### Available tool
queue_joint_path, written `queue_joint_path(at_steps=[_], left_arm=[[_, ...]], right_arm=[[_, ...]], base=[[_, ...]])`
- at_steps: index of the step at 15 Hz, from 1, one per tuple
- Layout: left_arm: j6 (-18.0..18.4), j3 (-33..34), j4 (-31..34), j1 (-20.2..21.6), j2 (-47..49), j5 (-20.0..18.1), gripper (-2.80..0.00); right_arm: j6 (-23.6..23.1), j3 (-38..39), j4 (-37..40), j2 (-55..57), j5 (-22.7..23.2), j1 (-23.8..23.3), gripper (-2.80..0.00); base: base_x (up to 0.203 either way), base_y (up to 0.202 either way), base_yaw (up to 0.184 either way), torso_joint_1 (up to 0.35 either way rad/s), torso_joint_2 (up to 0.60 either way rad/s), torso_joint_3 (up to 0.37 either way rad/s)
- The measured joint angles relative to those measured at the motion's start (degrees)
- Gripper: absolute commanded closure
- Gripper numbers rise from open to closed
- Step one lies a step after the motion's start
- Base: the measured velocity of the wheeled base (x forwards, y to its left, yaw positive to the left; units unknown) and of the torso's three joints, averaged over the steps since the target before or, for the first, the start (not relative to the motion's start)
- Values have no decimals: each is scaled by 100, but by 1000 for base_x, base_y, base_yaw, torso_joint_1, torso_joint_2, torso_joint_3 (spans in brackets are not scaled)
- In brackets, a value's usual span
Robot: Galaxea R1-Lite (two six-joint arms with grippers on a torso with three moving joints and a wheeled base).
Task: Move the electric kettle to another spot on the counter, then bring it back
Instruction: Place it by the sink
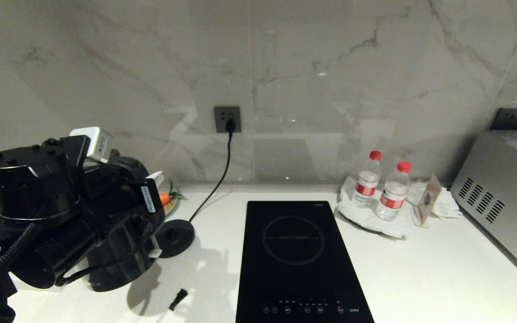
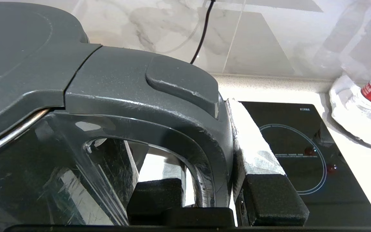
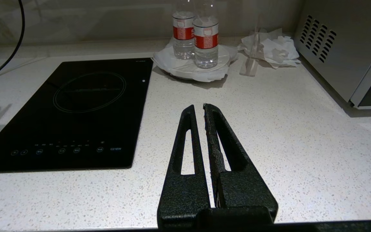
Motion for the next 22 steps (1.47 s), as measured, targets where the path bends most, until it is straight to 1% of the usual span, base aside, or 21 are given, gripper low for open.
queue_joint_path(at_steps=[3, 22], left_arm=[[7, -15, 2, -9, -29, -13, 0], [5, 35, 11, -2, -189, -15, 0]], right_arm=[[3, 0, 0, 0, -1, 0, 0], [-5, -2, 2, 0, 1, 0, 0]], base=[[1, -2, 31, 1, -1, 1], [-1, -7, 176, 3, 2, 2]])
